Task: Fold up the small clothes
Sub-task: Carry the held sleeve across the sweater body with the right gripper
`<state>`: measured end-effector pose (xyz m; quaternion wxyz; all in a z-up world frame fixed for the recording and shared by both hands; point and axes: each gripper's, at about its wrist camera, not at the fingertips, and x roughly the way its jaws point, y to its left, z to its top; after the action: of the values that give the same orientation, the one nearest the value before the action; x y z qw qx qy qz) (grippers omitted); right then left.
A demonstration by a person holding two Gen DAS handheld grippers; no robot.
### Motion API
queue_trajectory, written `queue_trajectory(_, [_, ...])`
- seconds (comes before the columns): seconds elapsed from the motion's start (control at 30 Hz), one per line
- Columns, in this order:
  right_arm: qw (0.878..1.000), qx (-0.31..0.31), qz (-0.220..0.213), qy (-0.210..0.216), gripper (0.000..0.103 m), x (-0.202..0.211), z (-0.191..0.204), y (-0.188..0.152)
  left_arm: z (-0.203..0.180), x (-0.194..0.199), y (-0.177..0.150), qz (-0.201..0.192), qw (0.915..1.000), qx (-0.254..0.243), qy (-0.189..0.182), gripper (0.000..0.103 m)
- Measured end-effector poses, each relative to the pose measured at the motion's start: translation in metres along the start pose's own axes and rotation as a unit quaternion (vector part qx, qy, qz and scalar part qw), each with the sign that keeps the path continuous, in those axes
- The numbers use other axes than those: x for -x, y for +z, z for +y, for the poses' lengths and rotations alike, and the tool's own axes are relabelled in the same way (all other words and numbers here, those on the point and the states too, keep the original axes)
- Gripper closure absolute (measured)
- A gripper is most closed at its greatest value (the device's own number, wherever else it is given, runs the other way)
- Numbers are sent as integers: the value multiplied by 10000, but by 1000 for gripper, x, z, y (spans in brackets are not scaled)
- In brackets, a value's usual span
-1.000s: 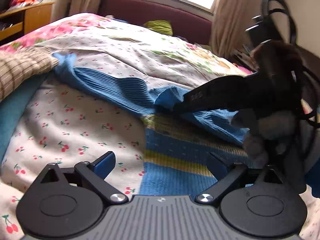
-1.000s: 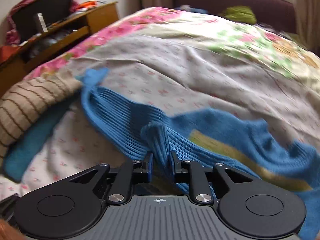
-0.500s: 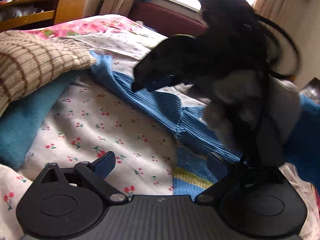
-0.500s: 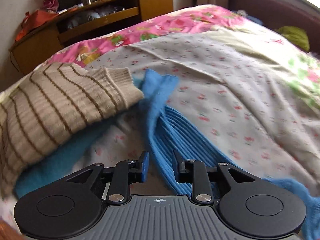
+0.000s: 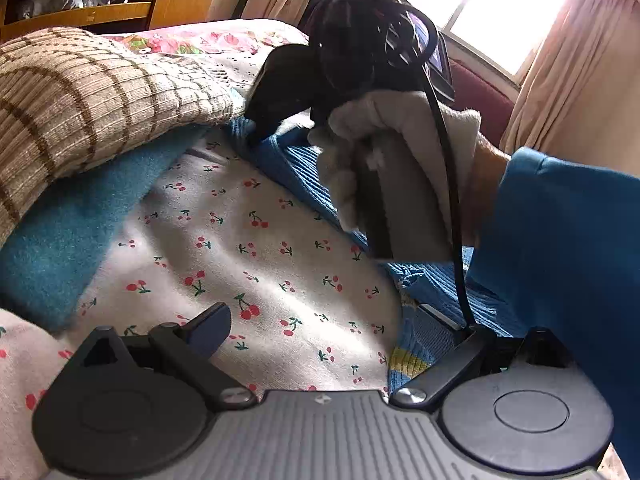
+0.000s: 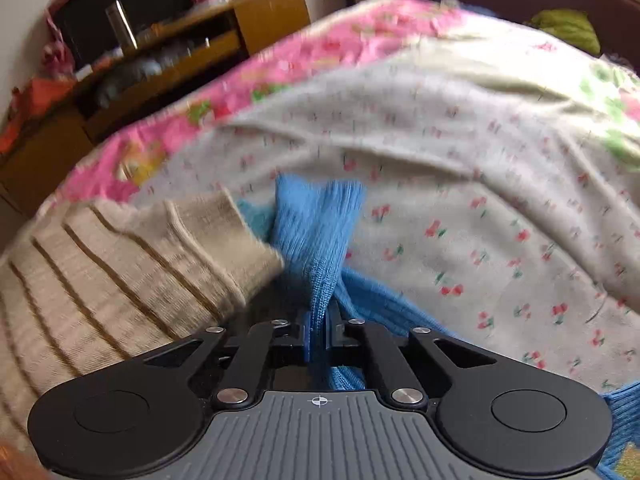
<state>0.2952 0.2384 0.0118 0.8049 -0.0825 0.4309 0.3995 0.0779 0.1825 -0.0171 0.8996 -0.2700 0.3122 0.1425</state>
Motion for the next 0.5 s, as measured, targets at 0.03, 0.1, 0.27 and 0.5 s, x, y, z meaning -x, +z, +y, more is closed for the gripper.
queue_trajectory(0.03, [9998, -43, -204, 28, 98, 14, -4, 1, -1, -1, -1, -6, 10000, -16, 2, 0])
queue_trajectory(0.1, [9975, -333, -611, 86, 98, 47, -21, 1, -4, -1, -1, -23, 10000, -85, 25, 0])
queue_trajectory(0.27, [9742, -1522, -1650, -217, 98, 151, -92, -28, -20, 0, -6, -176, 9989, -435, -57, 0])
queue_trajectory(0.5, [9205, -2762, -2401, -1371, 92, 254, -174, -158, -52, 6, -17, -335, 9927, -1148, -165, 0])
